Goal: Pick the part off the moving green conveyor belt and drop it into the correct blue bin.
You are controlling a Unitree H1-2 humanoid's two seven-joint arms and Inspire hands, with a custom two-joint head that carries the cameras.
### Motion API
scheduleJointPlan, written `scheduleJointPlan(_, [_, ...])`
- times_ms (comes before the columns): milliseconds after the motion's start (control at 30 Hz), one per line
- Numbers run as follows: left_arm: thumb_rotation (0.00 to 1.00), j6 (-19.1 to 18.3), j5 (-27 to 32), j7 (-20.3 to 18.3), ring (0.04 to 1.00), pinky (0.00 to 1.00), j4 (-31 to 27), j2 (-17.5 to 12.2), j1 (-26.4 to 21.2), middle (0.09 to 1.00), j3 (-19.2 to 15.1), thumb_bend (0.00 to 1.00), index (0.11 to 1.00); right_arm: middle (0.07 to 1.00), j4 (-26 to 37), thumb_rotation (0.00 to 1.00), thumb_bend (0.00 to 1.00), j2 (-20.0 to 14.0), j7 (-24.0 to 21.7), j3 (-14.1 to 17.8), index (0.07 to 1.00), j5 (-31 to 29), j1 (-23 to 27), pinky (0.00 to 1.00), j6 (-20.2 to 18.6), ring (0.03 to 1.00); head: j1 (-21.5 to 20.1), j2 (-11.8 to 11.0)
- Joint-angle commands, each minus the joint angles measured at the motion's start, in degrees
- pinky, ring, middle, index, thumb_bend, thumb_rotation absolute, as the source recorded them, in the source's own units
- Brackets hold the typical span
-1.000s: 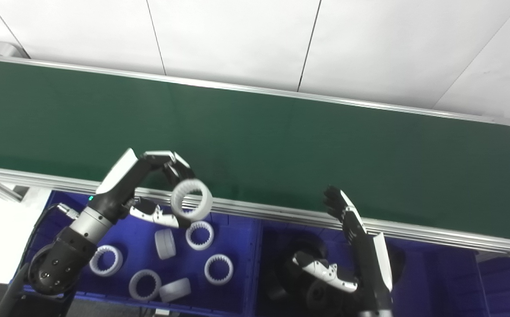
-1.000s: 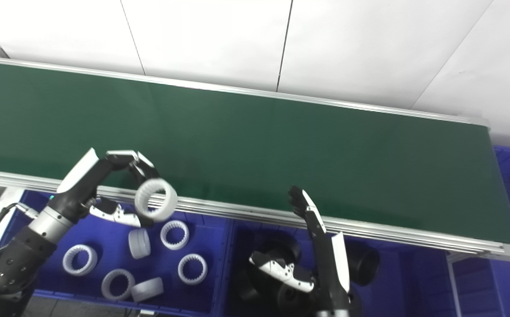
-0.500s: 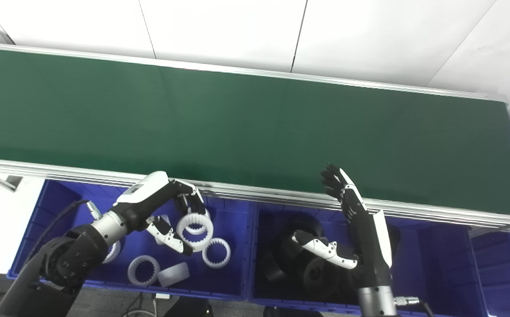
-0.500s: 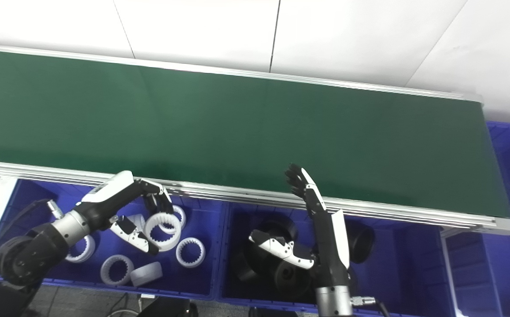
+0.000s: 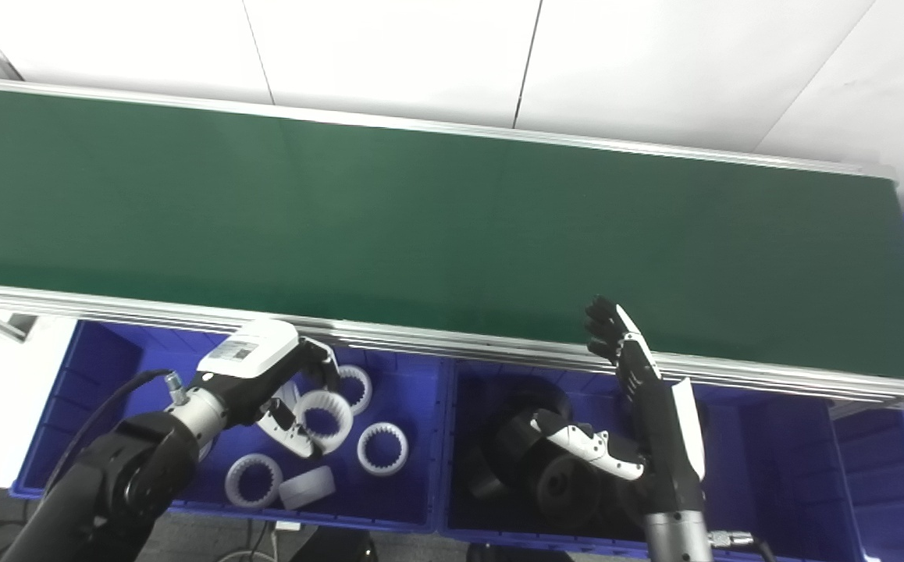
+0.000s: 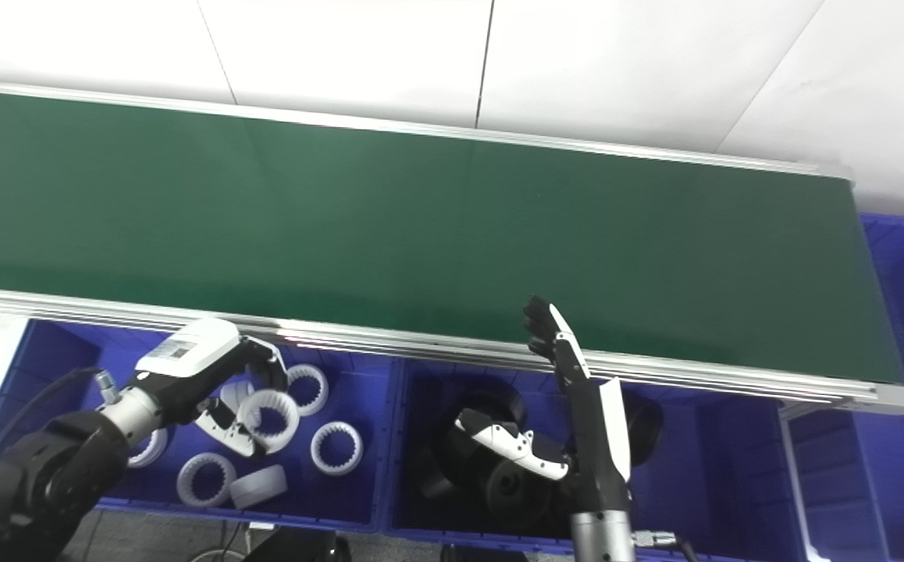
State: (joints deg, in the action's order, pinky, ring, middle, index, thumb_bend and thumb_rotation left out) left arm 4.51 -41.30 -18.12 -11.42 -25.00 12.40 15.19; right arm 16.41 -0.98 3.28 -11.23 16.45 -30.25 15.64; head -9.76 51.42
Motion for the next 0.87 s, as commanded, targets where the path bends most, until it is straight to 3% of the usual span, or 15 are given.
scheduleJointPlan(0, [0.48,2.47,8.5,1.18,0.914,0.79,-2.4,-0.02,1.07,0.977,-1.93,0.71,0.939,0.902,2.02,0.41,0.87,-0.43,-0.58,-0.16,0.919,-0.98,-0.76,0.83,1.28,0.886,-0.06,-0.19])
scheduleJointPlan(100, [0.56,3.69,21.6,0.05,0.934,0.84,-4.45,1.11,3.68,0.987,-3.96,0.74,0.952,0.908,2.75,0.41,0.88,-0.98,-1.22,-0.41,0.921,-1.54,-1.52,0.85,0.9,0.892,-0.42,-0.1])
scheduleJointPlan(200, [0.61,8.96,31.24,1.03,0.933,0.87,-3.57,3.3,5.75,0.959,-4.61,0.73,0.934,0.907,3.34,0.4,0.88,-1.2,-1.44,-0.55,0.922,-1.04,-2.55,0.84,0.67,0.887,-0.9,-0.44])
scheduleJointPlan(267, [0.66,11.13,36.14,0.74,0.939,0.9,-2.54,4.68,6.55,0.954,-4.84,0.73,0.932,0.91,3.69,0.42,0.88,-1.25,-1.48,-0.59,0.922,-0.5,-3.25,0.84,0.51,0.888,-1.59,-0.48])
scheduleJointPlan(500, [0.68,18.87,49.79,-1.67,0.9,0.87,2.72,8.7,6.34,0.913,-5.0,0.71,0.891,0.917,4.69,0.41,0.89,-1.39,-2.04,-1.14,0.92,-0.02,-5.47,0.86,0.09,0.894,-4.62,-0.88])
scheduleJointPlan(667, [0.66,16.03,56.85,-3.65,0.867,0.83,2.4,9.34,6.83,0.892,-4.76,0.68,0.89,0.914,4.73,0.41,0.88,-0.77,-1.7,-1.42,0.919,2.25,-6.9,0.84,-0.52,0.888,-5.78,-1.48])
scheduleJointPlan(833, [0.74,13.45,57.53,-6.24,0.916,0.89,1.33,8.43,7.84,0.946,-3.01,0.67,0.958,0.909,4.24,0.41,0.88,-0.24,-1.19,-1.55,0.918,4.71,-7.79,0.82,-0.36,0.876,-6.11,-2.62])
